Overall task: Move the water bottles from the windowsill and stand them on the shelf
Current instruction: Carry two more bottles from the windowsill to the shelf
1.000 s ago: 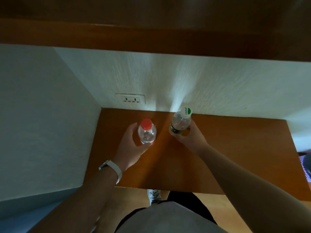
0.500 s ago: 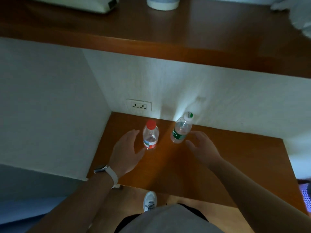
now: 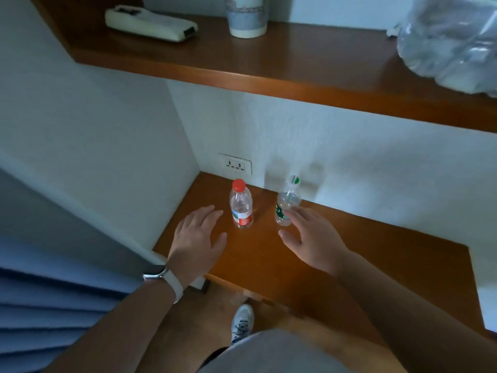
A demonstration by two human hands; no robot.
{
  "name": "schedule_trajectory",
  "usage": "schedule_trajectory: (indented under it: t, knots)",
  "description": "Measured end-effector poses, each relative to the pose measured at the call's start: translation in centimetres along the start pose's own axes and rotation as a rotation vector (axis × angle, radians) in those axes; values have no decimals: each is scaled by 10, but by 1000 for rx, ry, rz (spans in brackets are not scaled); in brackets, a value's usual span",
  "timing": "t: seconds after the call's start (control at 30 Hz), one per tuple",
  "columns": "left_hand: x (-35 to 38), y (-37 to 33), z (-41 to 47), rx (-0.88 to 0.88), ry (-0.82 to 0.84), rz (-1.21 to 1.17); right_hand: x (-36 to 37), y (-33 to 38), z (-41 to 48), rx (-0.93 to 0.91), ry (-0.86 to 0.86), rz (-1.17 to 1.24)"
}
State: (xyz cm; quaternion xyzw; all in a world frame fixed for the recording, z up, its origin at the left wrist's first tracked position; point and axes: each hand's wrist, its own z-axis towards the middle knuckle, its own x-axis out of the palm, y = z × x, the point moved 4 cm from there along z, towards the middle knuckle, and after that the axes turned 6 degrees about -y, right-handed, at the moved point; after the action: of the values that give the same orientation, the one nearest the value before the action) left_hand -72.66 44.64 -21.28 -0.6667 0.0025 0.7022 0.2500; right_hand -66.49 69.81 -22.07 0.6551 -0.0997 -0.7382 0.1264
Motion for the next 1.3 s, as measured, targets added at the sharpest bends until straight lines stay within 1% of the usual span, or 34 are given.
schedule_trajectory:
  t: [0.13,0.33,0.73,0.87,0.97,1.17,1.3]
  knots:
    - [-15,-11,-27,-58,19,68,-6,14,-8,-79,36,-25]
    - [-37,-10,-78,-107,6,170,-4,47,-16,-260,68,7]
    - [-91,39,-165,-176,-148,279,-10,154,-24,-538,54,61]
    - [-115,71,-204,-200,-215,316,-1,212,-27,-627,34,62]
    - [-140,110,-246,-248,-260,360,14,270,-39,-715,38,54]
    - [-185,186,-352,-360,-355,407,45,401,-78,-888,71,116]
    - [-202,228,-424,-472,-385,430,68,481,-106,-1003,81,144]
